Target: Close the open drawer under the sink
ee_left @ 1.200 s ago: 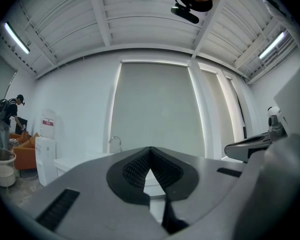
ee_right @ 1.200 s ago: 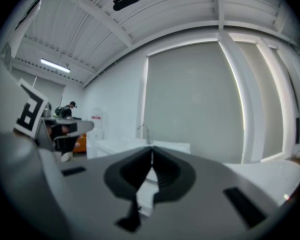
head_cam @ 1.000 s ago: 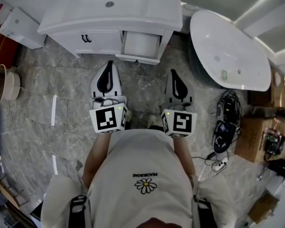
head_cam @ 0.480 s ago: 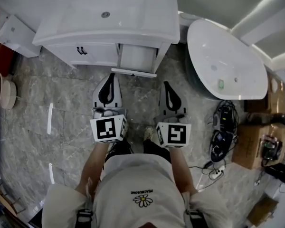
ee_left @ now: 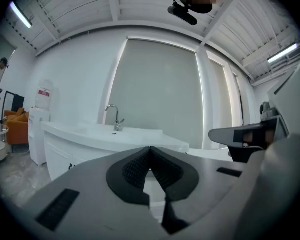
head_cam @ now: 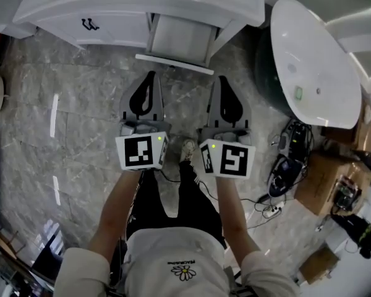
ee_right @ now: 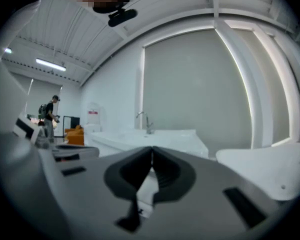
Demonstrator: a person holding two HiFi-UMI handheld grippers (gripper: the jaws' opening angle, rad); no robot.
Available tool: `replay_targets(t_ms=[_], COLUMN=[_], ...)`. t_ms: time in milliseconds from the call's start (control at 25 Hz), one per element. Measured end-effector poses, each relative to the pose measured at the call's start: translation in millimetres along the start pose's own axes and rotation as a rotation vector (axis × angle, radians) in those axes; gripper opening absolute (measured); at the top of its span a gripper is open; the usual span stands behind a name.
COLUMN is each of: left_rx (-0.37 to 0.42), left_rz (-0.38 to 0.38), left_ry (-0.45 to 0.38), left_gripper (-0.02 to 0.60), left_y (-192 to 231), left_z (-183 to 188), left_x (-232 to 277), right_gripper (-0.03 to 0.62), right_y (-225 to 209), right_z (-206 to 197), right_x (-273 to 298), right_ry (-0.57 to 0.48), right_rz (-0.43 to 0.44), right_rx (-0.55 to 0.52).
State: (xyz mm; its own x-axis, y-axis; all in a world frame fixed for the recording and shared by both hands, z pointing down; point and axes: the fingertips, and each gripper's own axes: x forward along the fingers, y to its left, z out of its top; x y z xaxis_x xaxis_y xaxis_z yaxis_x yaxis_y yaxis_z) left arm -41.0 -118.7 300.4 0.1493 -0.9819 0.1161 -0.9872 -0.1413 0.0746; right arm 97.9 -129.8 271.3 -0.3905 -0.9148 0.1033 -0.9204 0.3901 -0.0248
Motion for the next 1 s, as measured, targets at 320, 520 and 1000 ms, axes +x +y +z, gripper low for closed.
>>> replay_targets(t_ms=[320,520,1000], left_rx=[0.009,-0.018,-0.038], left_rz=[0.001,-0.032,-0.004], left_ry=[0.01,0.02,0.049], left_gripper=[0.021,0.021,0.021], left_y=[10.1,12.5,6.7], left_z=[-83.9,-127.8,-182.7], left_x=[8.4,19.0,32.7], right_gripper=[0.029,0.029,0.029], right_y=[1.7,1.7,-5.4], right_z=[-96.5,-144.2,-187.5], right_x=[0.3,5.8,-4.6], right_ry=[0.021,0.044,0.109], right_rz=[-0.017,-0.052,-0.053], right_rx=[0.022,0.051,0.07])
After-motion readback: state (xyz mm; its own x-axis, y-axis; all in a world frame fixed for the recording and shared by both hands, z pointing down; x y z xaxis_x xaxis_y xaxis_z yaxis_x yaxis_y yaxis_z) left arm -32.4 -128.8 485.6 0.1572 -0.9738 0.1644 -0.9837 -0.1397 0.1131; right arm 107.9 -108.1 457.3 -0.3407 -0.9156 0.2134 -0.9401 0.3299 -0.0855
